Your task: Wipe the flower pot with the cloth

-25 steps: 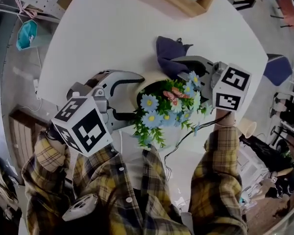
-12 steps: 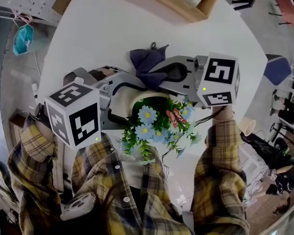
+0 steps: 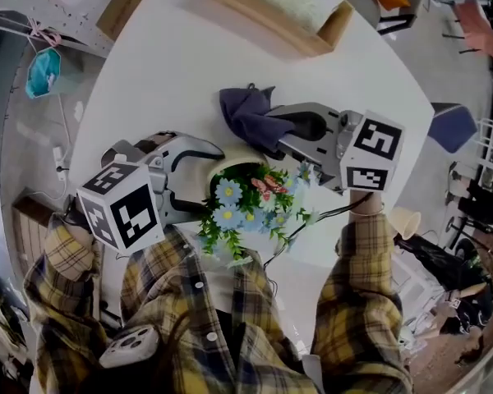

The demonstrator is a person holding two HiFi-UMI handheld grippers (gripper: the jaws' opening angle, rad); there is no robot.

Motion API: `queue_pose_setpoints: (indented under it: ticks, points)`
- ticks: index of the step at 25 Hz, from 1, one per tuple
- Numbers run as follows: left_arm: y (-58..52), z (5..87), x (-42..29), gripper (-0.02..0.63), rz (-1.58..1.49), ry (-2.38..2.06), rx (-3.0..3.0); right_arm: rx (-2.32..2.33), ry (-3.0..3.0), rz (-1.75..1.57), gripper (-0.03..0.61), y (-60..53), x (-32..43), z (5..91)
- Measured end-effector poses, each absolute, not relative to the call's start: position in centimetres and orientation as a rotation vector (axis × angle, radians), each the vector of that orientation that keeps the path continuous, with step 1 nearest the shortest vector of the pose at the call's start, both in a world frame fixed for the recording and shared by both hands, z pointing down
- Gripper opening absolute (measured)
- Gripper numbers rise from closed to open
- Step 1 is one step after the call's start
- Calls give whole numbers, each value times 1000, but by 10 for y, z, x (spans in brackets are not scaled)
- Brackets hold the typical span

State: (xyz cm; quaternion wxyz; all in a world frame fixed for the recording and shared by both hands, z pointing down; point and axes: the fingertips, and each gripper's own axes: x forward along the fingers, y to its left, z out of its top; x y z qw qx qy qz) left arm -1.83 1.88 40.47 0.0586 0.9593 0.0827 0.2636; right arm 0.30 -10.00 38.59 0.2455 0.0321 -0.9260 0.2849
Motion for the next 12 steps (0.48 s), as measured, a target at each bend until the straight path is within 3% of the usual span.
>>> queue_pose_setpoints:
  ticks: [7, 12]
  points:
    - [14, 381, -52, 376, 788, -57, 2852, 385, -2633, 649, 15, -117, 37, 326]
    - [-8, 287, -56, 363, 341, -450, 2859, 548, -2691, 494, 15, -107, 54, 263]
